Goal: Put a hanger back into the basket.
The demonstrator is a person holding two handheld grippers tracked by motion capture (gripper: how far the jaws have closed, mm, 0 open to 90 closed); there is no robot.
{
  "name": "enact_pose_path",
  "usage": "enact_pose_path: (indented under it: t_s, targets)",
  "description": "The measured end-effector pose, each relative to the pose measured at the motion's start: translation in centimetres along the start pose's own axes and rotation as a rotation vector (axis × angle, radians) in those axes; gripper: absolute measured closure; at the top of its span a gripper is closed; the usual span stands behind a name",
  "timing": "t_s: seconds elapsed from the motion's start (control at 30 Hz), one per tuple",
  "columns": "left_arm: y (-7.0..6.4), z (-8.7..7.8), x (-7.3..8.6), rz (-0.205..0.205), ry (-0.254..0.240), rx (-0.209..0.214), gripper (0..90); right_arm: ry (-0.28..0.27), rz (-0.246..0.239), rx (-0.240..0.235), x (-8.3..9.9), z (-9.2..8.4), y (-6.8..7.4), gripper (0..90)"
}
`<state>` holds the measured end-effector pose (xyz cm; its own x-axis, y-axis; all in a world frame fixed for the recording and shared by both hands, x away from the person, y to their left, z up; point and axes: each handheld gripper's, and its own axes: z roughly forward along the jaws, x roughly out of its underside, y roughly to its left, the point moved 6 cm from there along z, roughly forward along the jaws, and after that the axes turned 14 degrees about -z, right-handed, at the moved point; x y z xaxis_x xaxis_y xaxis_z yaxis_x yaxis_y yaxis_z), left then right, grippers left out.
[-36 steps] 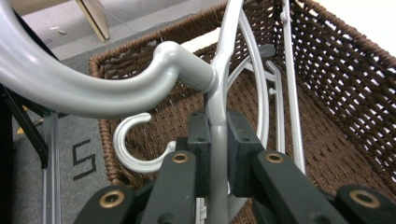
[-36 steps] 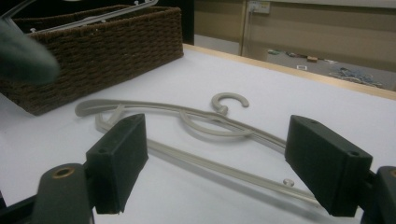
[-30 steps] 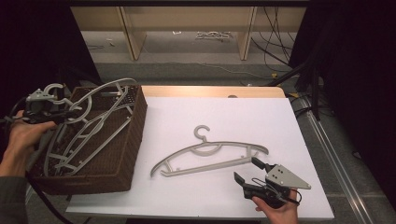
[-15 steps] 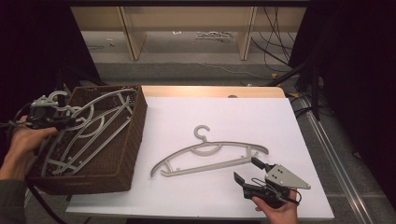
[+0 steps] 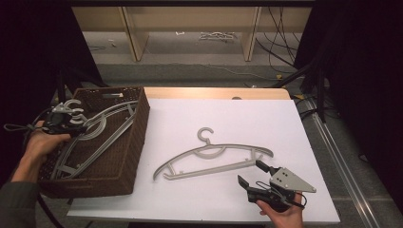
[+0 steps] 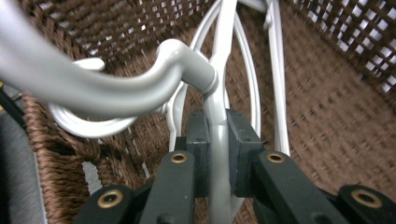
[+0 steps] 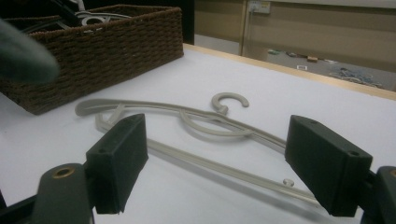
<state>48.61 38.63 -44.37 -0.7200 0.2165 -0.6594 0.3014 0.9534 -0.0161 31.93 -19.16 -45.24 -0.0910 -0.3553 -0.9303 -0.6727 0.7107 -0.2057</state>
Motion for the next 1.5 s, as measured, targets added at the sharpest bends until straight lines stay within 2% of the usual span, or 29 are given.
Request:
enact_pose_path:
  t_s: [0.07, 0.1, 0.23, 0.27, 0.3, 0.4, 0.43, 0.47, 0.53, 0.57, 0.63, 0.77, 0.83, 0.93, 1.07, 1.13, 1.2, 1.23, 1.3, 1.37, 1.4, 1.5]
  targets:
    - [0.5, 0.2, 0.1, 0.050, 0.020, 0.001, 80.9, 0.003, 0.004, -0.003, 0.0, 0.0, 0.0, 22.2]
    - [0.4, 0.3, 0.2, 0.029, 0.019, -0.006, 80.9, 0.003, 0.004, -0.004, 0.0, 0.0, 0.0, 22.2]
    - [0.8, 0.8, 0.6, 0.050, 0.038, -0.032, 81.1, 0.000, 0.001, -0.005, 0.0, 0.1, 0.1, 22.2]
    - [0.8, 0.9, 0.7, 0.033, 0.032, -0.033, 81.1, 0.000, 0.002, -0.005, 0.0, 0.1, 0.1, 22.2]
    - [0.9, 0.9, 0.7, 0.036, 0.041, -0.044, 81.2, -0.002, 0.005, -0.007, 0.0, 0.1, 0.1, 22.2]
    - [1.0, 1.0, 0.6, 0.033, 0.031, -0.032, 80.5, -0.008, 0.008, -0.010, 0.0, 0.2, 0.1, 22.2]
    - [1.1, 0.9, 0.6, 0.035, 0.035, -0.031, 79.1, -0.008, 0.007, -0.010, 0.0, 0.2, 0.1, 22.2]
    - [1.2, 0.8, 0.6, 0.009, 0.028, -0.041, 76.5, -0.008, 0.008, -0.007, 0.0, 0.1, 0.1, 22.2]
    - [1.5, 0.5, 0.3, -0.008, 0.001, -0.062, 68.4, 0.004, 0.003, -0.001, 0.0, 0.0, 0.0, 22.2]
    - [1.4, 0.1, 0.5, -0.069, -0.003, -0.097, 63.3, 0.004, 0.002, -0.001, 0.0, 0.0, 0.0, 22.2]
    - [1.3, -0.5, 0.4, -0.075, -0.028, -0.115, 57.6, 0.004, 0.002, -0.001, 0.1, 0.0, 0.0, 22.2]
    - [0.3, -1.7, 0.0, -0.063, -0.058, -0.113, 50.0, -0.008, 0.011, -0.003, 0.0, 0.2, 0.1, 22.2]
    - [-0.4, -2.4, -0.4, -0.065, -0.090, -0.113, 46.5, -0.017, 0.009, -0.005, -0.1, 0.2, 0.1, 22.2]
    - [-1.7, -3.4, -1.0, -0.085, -0.145, -0.078, 42.7, -0.008, 0.009, -0.011, 0.0, 0.1, 0.1, 22.2]
    - [-3.5, -4.3, -1.5, -0.082, -0.189, -0.046, 38.2, 0.001, 0.005, -0.002, 0.0, 0.0, 0.0, 22.2]
    - [-4.3, -5.0, -1.7, -0.061, -0.186, -0.026, 36.6, 0.000, 0.004, -0.002, 0.0, 0.0, 0.0, 22.2]
    - [-5.2, -5.3, -1.9, -0.073, -0.202, -0.009, 34.3, -0.003, 0.003, 0.003, 0.0, 0.0, 0.0, 22.2]
    - [-5.8, -5.6, -2.0, -0.064, -0.209, 0.001, 33.4, -0.001, 0.003, 0.003, 0.0, 0.0, 0.0, 22.2]
    - [-7.1, -5.9, -2.3, -0.093, -0.246, 0.036, 31.5, -0.003, 0.003, 0.003, 0.0, 0.0, 0.0, 22.2]
    - [-8.3, -6.1, -2.5, -0.111, -0.264, 0.090, 29.4, -0.004, -0.002, 0.000, -0.1, 0.0, 0.0, 22.2]
    - [-9.0, -6.2, -2.6, -0.112, -0.272, 0.119, 28.9, -0.003, -0.001, -0.001, 0.0, 0.0, 0.0, 22.2]
    - [-10.8, -6.4, -2.8, -0.086, -0.284, 0.146, 27.2, -0.004, 0.001, 0.002, -0.1, -0.1, 0.0, 22.2]
